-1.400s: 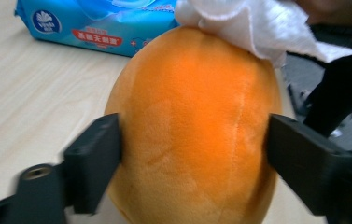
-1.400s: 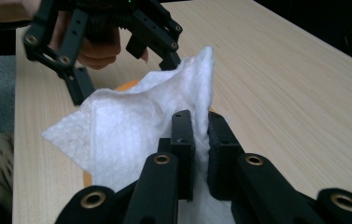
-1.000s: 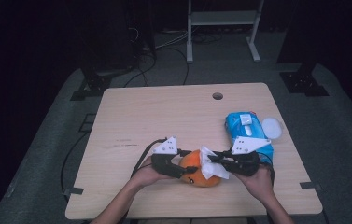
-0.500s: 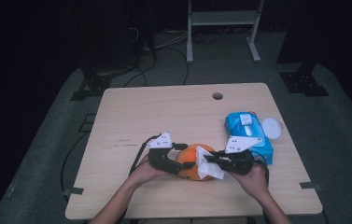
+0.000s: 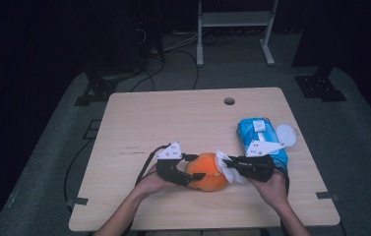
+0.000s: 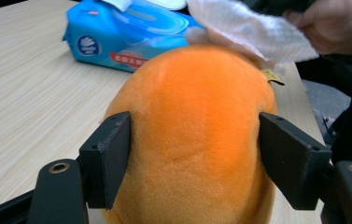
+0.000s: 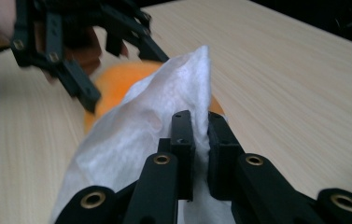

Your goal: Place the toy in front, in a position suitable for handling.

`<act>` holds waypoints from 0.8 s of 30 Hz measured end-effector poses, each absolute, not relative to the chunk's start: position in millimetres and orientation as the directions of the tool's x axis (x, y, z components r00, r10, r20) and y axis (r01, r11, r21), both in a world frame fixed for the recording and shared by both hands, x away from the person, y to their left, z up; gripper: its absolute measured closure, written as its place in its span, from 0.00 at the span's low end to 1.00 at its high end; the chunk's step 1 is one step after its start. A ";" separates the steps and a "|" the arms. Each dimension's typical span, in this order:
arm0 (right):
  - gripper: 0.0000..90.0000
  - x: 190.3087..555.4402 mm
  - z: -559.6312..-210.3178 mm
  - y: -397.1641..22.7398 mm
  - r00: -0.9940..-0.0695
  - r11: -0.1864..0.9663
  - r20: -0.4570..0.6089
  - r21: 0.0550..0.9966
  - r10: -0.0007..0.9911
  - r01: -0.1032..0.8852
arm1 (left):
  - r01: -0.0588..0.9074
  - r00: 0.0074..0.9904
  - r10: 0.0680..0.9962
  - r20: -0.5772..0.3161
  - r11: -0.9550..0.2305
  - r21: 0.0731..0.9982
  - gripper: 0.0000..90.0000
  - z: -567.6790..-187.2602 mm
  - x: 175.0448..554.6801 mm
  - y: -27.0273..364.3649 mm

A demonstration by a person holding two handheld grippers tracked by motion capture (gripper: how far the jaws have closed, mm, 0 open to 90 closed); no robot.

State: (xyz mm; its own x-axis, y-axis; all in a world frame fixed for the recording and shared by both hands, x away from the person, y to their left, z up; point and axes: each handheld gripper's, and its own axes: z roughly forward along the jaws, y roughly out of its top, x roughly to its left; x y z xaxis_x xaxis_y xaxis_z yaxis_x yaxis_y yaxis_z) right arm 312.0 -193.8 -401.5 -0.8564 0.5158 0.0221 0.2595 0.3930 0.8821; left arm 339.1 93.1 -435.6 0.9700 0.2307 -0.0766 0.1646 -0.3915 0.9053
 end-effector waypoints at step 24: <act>0.91 307.6 -398.6 -177.3 -0.880 0.449 -0.027 0.867 0.473 0.215 | 0.184 0.968 0.234 -0.089 -0.420 0.889 0.14 -429.7 332.1 80.6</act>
State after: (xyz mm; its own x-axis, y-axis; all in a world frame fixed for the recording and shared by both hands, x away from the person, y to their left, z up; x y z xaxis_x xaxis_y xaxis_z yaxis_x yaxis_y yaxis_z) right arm 307.6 -177.3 -398.6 -0.8804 0.4734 -0.0275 0.2146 0.4494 0.8672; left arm 332.1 80.6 -429.7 0.9681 0.2343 -0.0893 0.1837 -0.4203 0.8886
